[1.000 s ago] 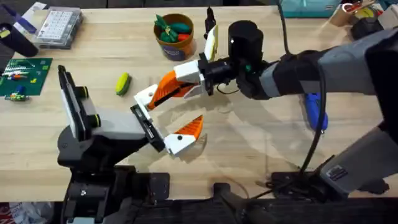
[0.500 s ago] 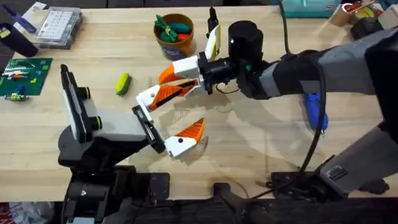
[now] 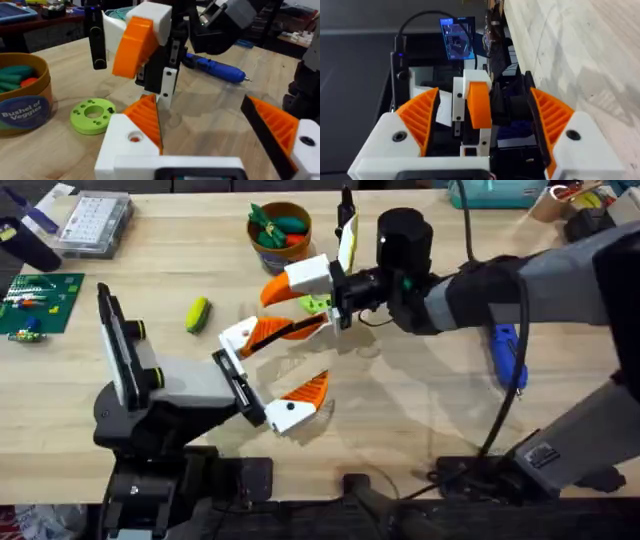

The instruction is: Pick up the gripper from the table and insert it into the empty holder that is missing its gripper. Then pick up a screw, insert it into the mounting hole, and use the screwdriver to tighten it. Finally, clean up the table by picking up the vegetable and placing it into the bucket.

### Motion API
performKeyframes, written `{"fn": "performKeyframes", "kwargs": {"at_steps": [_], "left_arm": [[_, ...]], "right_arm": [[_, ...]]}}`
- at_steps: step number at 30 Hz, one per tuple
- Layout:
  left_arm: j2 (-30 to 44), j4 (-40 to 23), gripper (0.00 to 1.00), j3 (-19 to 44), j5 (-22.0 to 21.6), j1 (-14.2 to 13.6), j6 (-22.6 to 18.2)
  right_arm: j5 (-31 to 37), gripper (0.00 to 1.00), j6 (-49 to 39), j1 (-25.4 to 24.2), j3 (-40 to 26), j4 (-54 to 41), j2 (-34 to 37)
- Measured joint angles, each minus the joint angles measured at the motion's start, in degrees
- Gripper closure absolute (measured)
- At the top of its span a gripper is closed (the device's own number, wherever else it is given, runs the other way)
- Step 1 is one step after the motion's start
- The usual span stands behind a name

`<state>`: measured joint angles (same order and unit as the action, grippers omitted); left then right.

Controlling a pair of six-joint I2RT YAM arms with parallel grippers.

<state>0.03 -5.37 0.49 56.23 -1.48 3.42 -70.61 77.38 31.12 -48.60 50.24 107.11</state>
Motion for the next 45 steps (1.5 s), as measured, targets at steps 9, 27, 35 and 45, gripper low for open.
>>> {"fn": "performKeyframes", "kwargs": {"at_steps": [9,27,35,45], "left_arm": [[0.0,0.0,0.013,0.0,0.11,0.0,0.0],[0.0,0.0,0.014,0.0,0.12,0.0,0.0],[0.01,-0.02,0.013,0.0,-0.1,0.0,0.07],[0.02,0.0,0.013,0.0,-0.59,0.02,0.47]], "right_arm": [[-3.86,0.066,-2.89,-1.14,0.0,0.03,-0.01],[-5.75,0.768,-5.22,-0.85,0.02,-0.5,0.0],[-4.89,0.99,-4.36,0.61,0.0,0.01,0.0],[-2.72,0.986,-3.34,0.95,0.0,0.06,0.0]]}}
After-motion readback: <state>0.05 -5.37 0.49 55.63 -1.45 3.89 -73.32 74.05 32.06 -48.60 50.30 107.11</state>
